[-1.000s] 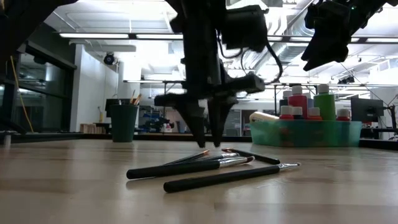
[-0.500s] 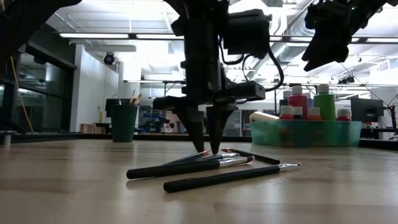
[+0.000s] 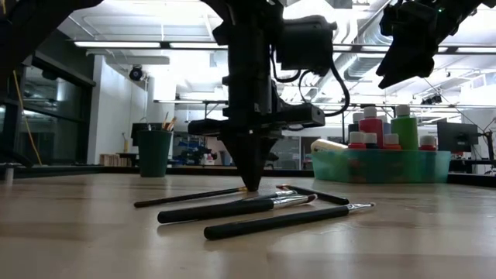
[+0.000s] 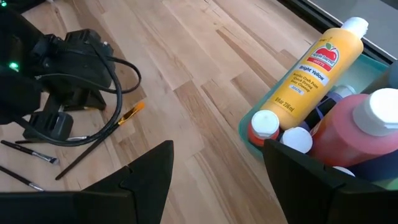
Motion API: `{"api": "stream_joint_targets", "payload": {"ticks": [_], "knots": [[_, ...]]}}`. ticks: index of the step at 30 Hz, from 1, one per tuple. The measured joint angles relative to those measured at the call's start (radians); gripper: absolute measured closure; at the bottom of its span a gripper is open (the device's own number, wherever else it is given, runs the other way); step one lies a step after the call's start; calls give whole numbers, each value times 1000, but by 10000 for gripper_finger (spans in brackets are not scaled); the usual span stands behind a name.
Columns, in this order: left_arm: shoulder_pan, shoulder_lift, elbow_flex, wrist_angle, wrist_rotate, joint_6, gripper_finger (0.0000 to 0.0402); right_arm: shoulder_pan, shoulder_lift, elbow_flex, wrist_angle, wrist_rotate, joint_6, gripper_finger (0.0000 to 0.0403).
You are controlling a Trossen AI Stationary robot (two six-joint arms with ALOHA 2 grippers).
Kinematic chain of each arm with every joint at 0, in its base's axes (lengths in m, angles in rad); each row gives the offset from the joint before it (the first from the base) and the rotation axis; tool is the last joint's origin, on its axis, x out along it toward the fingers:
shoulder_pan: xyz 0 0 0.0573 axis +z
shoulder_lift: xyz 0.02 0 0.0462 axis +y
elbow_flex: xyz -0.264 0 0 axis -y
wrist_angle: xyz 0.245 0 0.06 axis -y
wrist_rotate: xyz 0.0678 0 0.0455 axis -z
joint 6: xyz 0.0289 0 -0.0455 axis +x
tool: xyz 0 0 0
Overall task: Pick & Place Paint Supplies
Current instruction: Put the gold paintbrush into the blue cup
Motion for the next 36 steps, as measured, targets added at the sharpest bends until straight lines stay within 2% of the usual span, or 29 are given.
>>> {"api": "stream_joint_targets", "payload": {"ticks": [8, 11, 14, 18, 23, 24, 26, 31, 36], "knots": [[2, -98, -6, -58, -150, 7, 401, 0, 0, 0, 5, 4, 0, 160], [1, -161, -5, -138, -248, 7, 401, 0, 0, 0, 7, 8, 0, 160], [2, -223, -6, -213, -393, -16, 401, 0, 0, 0, 12, 9, 5, 160], [17, -321, -3, -340, -645, -114, 401, 0, 0, 0, 27, 25, 17, 160], [37, -418, -2, -541, -965, -334, 402, 0, 5, 0, 43, 37, 46, 160], [51, -438, -3, -561, -1016, -380, 401, 0, 6, 0, 43, 37, 47, 160], [77, -475, -24, -541, -1100, -369, 401, 0, 8, 0, 51, 49, 50, 160], [190, -505, -35, -556, -1223, -386, 401, 0, 14, 0, 79, 61, 74, 160], [318, -508, -36, -558, -1241, -343, 401, 0, 16, 0, 99, 61, 88, 160]]}}
